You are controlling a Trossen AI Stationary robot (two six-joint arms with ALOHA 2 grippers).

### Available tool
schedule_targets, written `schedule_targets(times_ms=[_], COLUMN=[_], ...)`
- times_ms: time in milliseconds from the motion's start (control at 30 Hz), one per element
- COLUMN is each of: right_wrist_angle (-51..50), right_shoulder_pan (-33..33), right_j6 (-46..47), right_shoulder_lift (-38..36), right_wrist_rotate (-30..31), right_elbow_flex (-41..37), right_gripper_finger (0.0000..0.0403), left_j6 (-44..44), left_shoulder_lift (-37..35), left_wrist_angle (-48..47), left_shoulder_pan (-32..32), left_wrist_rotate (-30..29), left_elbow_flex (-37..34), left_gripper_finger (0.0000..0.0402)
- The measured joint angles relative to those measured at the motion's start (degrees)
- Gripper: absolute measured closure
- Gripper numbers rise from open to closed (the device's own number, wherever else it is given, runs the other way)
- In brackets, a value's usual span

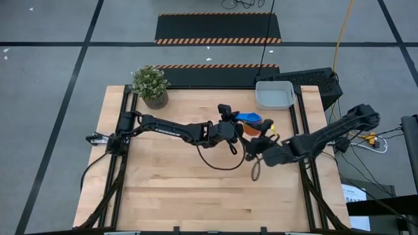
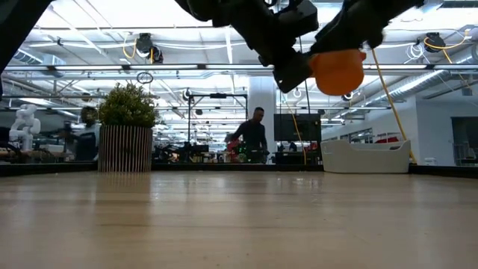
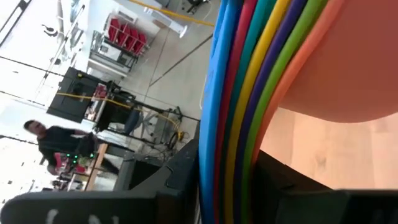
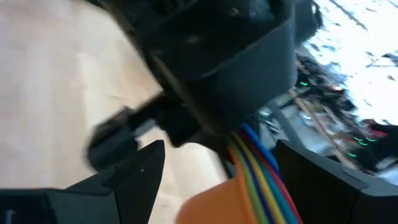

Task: Nest measuring cups in basket
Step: Put the stacked measuring cups into the gray bin

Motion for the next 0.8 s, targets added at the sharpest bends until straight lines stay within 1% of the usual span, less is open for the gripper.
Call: schedule_targets(times_ms=[67,133,333,433,533,700,800], right_wrist_angle=[2.0,2.0,1.6,1.1,0.2,-2.5,-4.5], right_shoulder_pan=[-1.2,-2.0,-3.1,-4.1,-5.5,-7.7,-8.7], right_j6=[-1.9,-2.6,-3.9,-4.3,-5.1,-3.3,-1.7], right_shoulder_lift=[2.1,3.4,3.7,3.0,3.0,3.0,3.0], right_wrist_rotate=[2.1,3.3,3.3,3.2,3.0,-2.5,-3.3], right_elbow_flex=[0.1,0.5,0.9,0.9,0.9,1.0,1.0], right_gripper_finger=[0.0106,0.0106,0.0106,0.0111,0.0125,0.0163,0.0186], left_j6=[0.0,0.6,2.3,3.8,5.4,6.7,6.7], left_shoulder_lift=[0.0,0.0,0.0,0.0,0.0,0.0,0.1], left_wrist_angle=[-0.6,-0.8,-1.0,-1.0,-1.0,-1.1,-1.1], left_shoulder_pan=[0.1,0.1,0.0,-0.2,-0.6,-0.9,-0.8], left_wrist_rotate=[-0.1,-0.2,-0.1,-0.1,-0.2,-0.9,-1.5], left_elbow_flex=[0.0,0.0,0.0,0.0,0.0,0.0,0.0], left_gripper_finger=[0.0309,0.0319,0.0319,0.031,0.031,0.0319,0.0317])
